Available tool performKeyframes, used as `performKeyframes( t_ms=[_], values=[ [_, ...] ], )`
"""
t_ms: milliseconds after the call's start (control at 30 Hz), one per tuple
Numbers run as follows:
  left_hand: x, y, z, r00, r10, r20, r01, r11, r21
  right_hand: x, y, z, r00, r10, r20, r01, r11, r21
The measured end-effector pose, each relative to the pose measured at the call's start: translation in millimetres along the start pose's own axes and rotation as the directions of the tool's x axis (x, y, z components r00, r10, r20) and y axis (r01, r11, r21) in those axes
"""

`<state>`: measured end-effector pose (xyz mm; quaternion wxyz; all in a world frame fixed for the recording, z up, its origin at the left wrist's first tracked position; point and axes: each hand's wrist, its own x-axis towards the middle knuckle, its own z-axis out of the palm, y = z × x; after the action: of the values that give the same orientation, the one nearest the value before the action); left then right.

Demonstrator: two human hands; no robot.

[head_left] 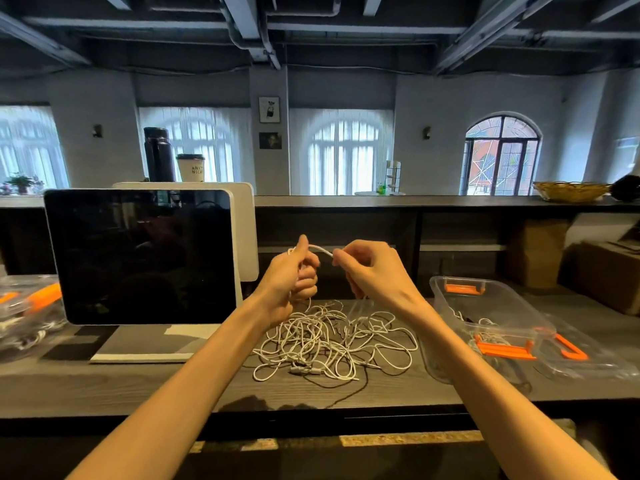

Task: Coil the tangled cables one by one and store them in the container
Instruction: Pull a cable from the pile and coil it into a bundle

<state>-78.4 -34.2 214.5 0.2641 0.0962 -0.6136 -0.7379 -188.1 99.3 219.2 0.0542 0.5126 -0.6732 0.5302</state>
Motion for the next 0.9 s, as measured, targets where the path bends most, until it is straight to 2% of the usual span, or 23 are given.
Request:
performKeyframes(
  t_ms=[33, 100, 167, 267, 333, 400, 500, 567, 633, 733, 833, 900],
  values=[
    [2.6, -3.6, 0.8, 0.998, 0.036, -0.058, -0.032, 0.997, 0.073, -1.1, 0.6, 3.7, 1.000, 0.013, 0.009, -0.013, 1.000, -0.010],
    [4.9, -10.1, 4.5, 0.991, 0.089, -0.102, -0.080, 0.993, 0.087, -3.7, 0.0, 13.0, 1.000, 0.011, 0.015, -0.010, 0.999, -0.045],
    [3.7, -10.2, 8.7, 0.995, 0.082, -0.059, -0.084, 0.996, -0.034, -5.2, 0.2, 23.2, 0.999, -0.027, 0.023, 0.029, 0.993, -0.116],
    [0.5, -6.2, 15.3, 1.000, 0.029, 0.000, -0.029, 0.986, -0.166, -9.5, 1.0, 34.3, 0.995, -0.082, 0.052, 0.088, 0.989, -0.120],
    [3.3, -10.1, 14.8, 0.997, 0.011, -0.072, -0.024, 0.982, -0.188, -13.0, -0.9, 37.6, 0.988, -0.138, 0.064, 0.146, 0.981, -0.127],
    [7.3, -12.3, 11.0, 0.992, 0.011, -0.123, -0.048, 0.954, -0.295, -16.0, -2.1, 39.9, 0.986, -0.141, 0.094, 0.152, 0.980, -0.128],
    [10.9, -3.1, -1.7, 0.978, -0.003, -0.209, -0.106, 0.855, -0.508, -19.6, -2.6, 37.2, 0.992, -0.066, 0.110, 0.077, 0.992, -0.103],
    [13.6, 6.0, -12.8, 0.968, -0.013, -0.250, -0.135, 0.813, -0.567, -21.6, -0.9, 28.8, 0.990, 0.000, 0.139, 0.011, 0.997, -0.075],
    [16.0, 10.9, -25.2, 0.964, 0.022, -0.266, -0.149, 0.872, -0.466, -23.0, 2.7, 20.0, 0.982, 0.062, 0.176, -0.062, 0.998, -0.003],
    [15.3, 9.5, -30.1, 0.969, 0.072, -0.237, -0.109, 0.983, -0.146, -16.9, 8.2, 11.6, 0.991, 0.041, 0.128, -0.041, 0.999, 0.000],
    [11.5, 4.8, -23.1, 0.981, 0.104, -0.164, -0.076, 0.983, 0.168, -7.4, 1.3, 10.1, 0.990, -0.037, 0.139, 0.033, 0.999, 0.027],
    [9.9, 2.3, -17.2, 0.994, 0.081, -0.079, -0.046, 0.926, 0.375, -2.5, -6.5, 9.5, 0.976, -0.098, 0.194, 0.093, 0.995, 0.034]
  ],
)
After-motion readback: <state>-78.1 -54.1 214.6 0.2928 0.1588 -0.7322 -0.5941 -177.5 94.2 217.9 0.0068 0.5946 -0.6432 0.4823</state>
